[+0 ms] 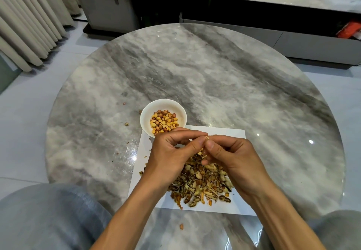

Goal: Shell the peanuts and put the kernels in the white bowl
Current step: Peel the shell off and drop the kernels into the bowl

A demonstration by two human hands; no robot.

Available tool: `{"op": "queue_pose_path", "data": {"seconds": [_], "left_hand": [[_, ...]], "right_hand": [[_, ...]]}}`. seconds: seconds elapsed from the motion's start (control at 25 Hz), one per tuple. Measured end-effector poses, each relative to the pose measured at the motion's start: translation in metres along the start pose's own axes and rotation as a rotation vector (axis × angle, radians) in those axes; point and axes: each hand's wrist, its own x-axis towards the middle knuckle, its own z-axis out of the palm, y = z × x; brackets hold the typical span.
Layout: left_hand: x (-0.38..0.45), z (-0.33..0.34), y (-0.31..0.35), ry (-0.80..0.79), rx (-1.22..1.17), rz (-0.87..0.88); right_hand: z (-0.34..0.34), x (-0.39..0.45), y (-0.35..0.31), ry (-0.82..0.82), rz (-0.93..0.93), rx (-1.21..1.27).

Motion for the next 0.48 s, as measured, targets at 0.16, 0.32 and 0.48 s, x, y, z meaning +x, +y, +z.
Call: {"op": "queue_pose_path", "data": {"seconds": [0.16,0.32,0.48], "left_hand": [[-0.003,0.003,0.002,-0.045,-0.177,-0.060],[-0.008,0.012,-0.002,-0.034,-0.209,-0.101],[-0.010,0.019,-0.008,0.018,-0.233,-0.088]], "right_hand": [[0.007,0.000,0.005,0.034,-0.008,0.140],[0.012,-0.002,0.006,0.102,-0.036,0.103],[0.019,-0.006,0.016,0.206,-0.063,0.107]]}}
